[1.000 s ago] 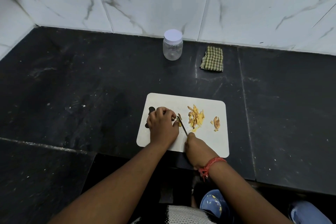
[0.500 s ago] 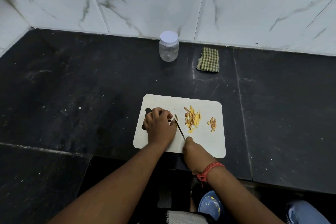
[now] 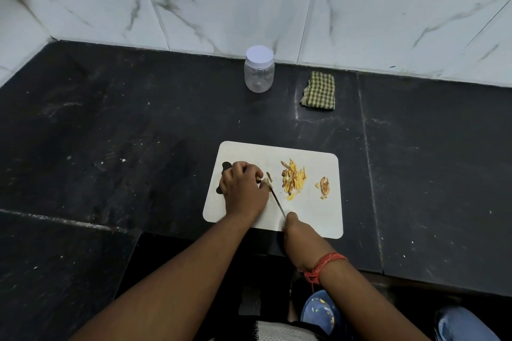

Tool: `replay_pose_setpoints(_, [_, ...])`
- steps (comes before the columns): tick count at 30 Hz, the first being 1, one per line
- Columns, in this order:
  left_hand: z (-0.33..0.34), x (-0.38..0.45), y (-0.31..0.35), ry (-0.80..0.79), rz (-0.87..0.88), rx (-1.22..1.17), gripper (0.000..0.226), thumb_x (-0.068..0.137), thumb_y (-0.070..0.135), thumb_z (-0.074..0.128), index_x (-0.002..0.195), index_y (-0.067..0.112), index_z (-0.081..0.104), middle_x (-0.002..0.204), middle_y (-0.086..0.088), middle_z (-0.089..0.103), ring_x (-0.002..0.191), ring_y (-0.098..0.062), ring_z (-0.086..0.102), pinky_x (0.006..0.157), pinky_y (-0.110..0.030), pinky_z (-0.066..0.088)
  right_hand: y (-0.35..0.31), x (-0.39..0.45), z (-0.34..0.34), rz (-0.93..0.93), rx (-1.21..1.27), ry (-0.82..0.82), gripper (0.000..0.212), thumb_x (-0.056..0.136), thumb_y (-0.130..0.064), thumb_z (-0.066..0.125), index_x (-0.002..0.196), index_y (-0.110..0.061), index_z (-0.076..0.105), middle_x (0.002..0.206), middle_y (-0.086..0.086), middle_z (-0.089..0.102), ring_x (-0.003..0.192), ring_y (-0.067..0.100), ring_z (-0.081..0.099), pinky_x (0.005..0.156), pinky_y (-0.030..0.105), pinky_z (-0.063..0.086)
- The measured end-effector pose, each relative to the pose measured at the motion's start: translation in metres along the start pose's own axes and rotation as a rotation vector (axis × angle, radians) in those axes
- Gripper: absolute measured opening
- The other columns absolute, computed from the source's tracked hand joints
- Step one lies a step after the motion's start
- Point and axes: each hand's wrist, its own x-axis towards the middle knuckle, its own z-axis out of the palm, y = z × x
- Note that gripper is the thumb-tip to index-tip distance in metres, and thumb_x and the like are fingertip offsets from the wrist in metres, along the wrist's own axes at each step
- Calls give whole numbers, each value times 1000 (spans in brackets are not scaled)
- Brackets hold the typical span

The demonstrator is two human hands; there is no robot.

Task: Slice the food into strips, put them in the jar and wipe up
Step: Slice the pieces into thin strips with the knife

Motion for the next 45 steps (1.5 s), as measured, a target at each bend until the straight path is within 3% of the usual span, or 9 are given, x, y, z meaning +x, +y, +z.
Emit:
replay_pose_setpoints(7, [1, 0, 0, 7, 5, 19, 12, 89, 28, 63, 100, 30, 61, 123, 7, 48, 121, -22, 38, 105, -37, 30, 5, -6, 1, 11, 8, -19, 17, 92, 3, 38, 105, -9, 36, 92, 12, 59, 71, 25, 49, 68, 33, 42])
replay_pose_setpoints(11, [1, 0, -1, 9, 5, 23, 10, 90, 27, 61, 98, 31, 61, 122, 7, 48, 120, -22, 38, 104, -37, 28, 9, -11, 3, 24, 18, -33, 18, 94, 1, 38, 111, -7, 39, 99, 15, 62, 76, 25, 55, 76, 36, 49])
replay_pose_setpoints(15, [1, 0, -3, 3, 23, 28, 9, 91, 26, 61, 99, 32, 61, 122, 9, 47, 120, -21, 37, 103, -36, 27, 11, -15, -3, 2, 98, -59, 9, 98, -5, 35, 103, -11, 37, 75, 1, 50, 53, 9, 42, 43, 15, 35])
replay_pose_setpoints(17, [0, 2, -5, -2, 25, 14, 8, 92, 25, 59, 99, 30, 61, 122, 8, 48, 120, -20, 37, 103, -37, 28, 12, -18, -5, 16, 256, -107, 5, 101, -17, 35, 102, -14, 39, 67, 2, 48, 42, 9, 39, 33, 15, 30])
replay_pose_setpoints(20, [-2, 5, -6, -8, -5, -56, 10, 95, 22, 54, 97, 29, 61, 121, 7, 51, 120, -20, 40, 102, -36, 28, 12, -21, -4, 65, 509, -117, 15, 102, -32, 34, 101, -19, 41, 62, 5, 50, 34, 14, 40, 35, 20, 34])
replay_pose_setpoints(23, [-4, 6, -6, -6, -6, -39, 12, 99, 24, 50, 98, 29, 60, 124, 5, 53, 120, -20, 40, 102, -36, 29, 11, -21, -4, 73, 555, -80, 15, 102, -33, 35, 102, -20, 42, 60, 5, 51, 33, 15, 40, 36, 21, 35])
replay_pose_setpoints(30, [-4, -1, -14, 56, 142, 40, 15, 97, 25, 55, 107, 25, 66, 122, 2, 52, 117, -20, 40, 98, -40, 35, 8, -13, -11, 55, 450, -22, 17, 103, -34, 34, 101, -18, 40, 66, 9, 55, 35, 16, 43, 35, 23, 37])
replay_pose_setpoints(37, [-1, -6, -19, 106, 383, 159, 14, 85, 24, 71, 98, 28, 71, 122, -2, 56, 113, -25, 47, 98, -49, 40, 9, -6, -8, 55, 348, 28, 18, 103, -29, 34, 99, -12, 40, 75, 12, 54, 47, 19, 46, 35, 25, 38])
replay_pose_setpoints(45, [-2, -4, -21, 92, 397, 159, 15, 86, 30, 70, 100, 32, 72, 119, 1, 57, 113, -25, 46, 101, -49, 37, 7, -6, 1, 22, 215, 67, 10, 103, -19, 37, 104, -10, 41, 86, 10, 58, 69, 24, 51, 60, 30, 35])
